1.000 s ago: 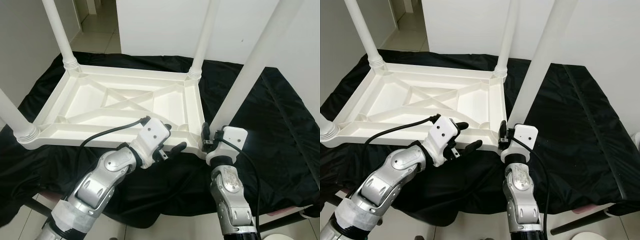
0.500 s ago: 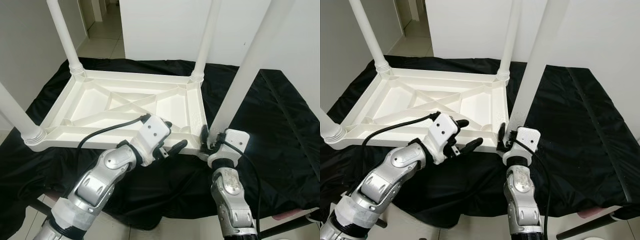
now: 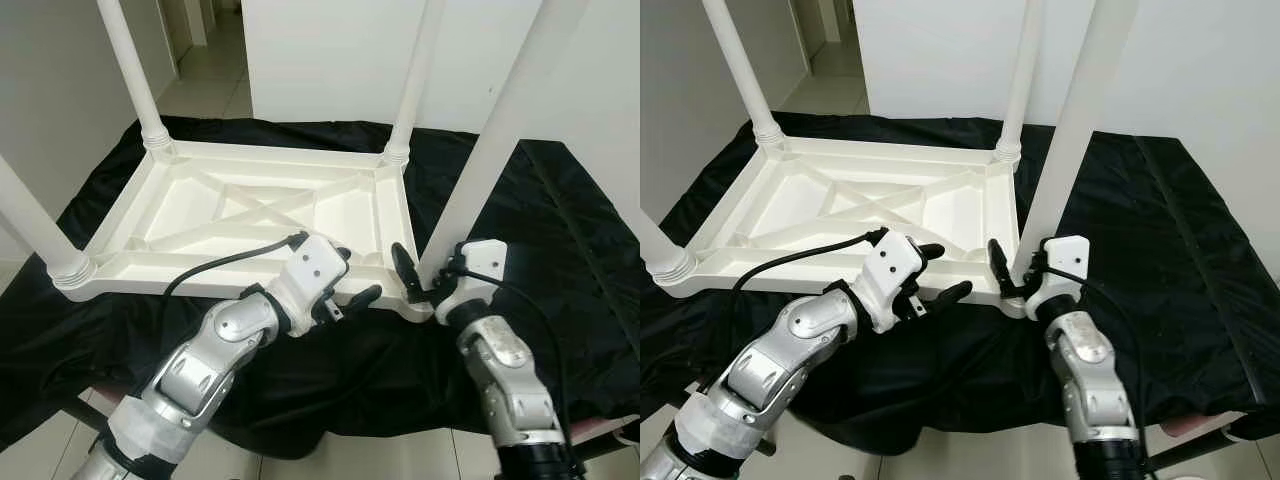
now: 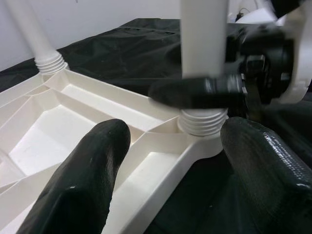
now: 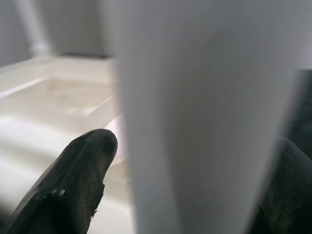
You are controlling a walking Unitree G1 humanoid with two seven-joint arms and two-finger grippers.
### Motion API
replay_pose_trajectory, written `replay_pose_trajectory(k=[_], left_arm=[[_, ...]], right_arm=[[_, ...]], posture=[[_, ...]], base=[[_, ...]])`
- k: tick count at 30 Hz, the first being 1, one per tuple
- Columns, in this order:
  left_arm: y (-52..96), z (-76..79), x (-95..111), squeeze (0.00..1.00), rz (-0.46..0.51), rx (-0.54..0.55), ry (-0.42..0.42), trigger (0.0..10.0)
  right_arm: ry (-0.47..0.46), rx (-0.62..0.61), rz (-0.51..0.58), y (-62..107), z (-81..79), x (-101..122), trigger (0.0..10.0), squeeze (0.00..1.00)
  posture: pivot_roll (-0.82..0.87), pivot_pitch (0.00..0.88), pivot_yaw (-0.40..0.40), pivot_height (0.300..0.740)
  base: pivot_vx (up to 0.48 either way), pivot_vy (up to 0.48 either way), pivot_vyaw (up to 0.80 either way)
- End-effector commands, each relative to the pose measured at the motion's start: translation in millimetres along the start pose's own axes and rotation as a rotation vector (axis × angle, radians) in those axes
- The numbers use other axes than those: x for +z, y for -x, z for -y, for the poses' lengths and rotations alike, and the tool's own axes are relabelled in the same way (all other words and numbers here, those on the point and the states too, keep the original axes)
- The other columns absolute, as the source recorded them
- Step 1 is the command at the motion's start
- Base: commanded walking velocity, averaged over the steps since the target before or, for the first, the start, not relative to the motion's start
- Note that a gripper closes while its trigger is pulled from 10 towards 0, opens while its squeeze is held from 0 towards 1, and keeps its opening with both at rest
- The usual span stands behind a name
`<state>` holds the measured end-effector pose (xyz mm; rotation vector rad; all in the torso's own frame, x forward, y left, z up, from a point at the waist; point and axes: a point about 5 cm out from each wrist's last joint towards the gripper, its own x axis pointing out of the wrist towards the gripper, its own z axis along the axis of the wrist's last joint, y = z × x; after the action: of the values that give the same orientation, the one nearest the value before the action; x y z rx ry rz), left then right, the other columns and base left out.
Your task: Building children table
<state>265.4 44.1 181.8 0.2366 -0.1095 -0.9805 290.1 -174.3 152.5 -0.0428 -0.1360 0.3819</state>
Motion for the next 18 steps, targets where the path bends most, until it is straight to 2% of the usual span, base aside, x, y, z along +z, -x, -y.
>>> replay_pose_trajectory(k=[1,3,8,16,17,18], left_arm=[[-1.7,9.3,1.0,0.00,-0.002,-0.125,-0.004,10.0],[-2.7,10.9,1.3,0.00,-0.001,-0.138,-0.002,10.0],[-5.8,20.2,4.8,0.00,0.008,-0.195,-0.001,10.0],[-6.1,22.3,5.3,0.00,0.006,-0.209,-0.005,10.0],[-6.1,22.4,5.3,0.00,0.005,-0.209,-0.006,10.0],[-6.1,22.4,5.3,0.00,0.005,-0.209,-0.006,10.0]], right_arm=[[0.001,0.112,-0.026,-2.7,1.2,-2.4,10.0,0.00],[-0.007,0.147,-0.040,-3.7,4.4,-3.0,10.0,0.00],[0.055,0.306,-0.068,-9.4,18.7,1.6,10.0,0.00],[0.105,0.376,-0.085,-15.4,26.5,6.7,10.0,0.00],[0.106,0.393,-0.094,-16.7,29.3,6.4,9.4,0.00],[0.106,0.393,-0.094,-16.7,29.3,6.4,9.4,0.00]], posture=[[-0.03,0.036,0.028,0.740],[-0.03,0.035,0.029,0.740],[-0.03,0.036,0.042,0.740],[-0.02,0.037,0.047,0.740],[-0.02,0.037,0.047,0.740],[-0.02,0.037,0.047,0.740]], base=[[0.000,0.000,0.00],[0.000,0.000,0.00],[0.000,0.000,0.00],[0.000,0.000,0.00],[0.000,0.000,0.00],[0.000,0.000,0.00]])
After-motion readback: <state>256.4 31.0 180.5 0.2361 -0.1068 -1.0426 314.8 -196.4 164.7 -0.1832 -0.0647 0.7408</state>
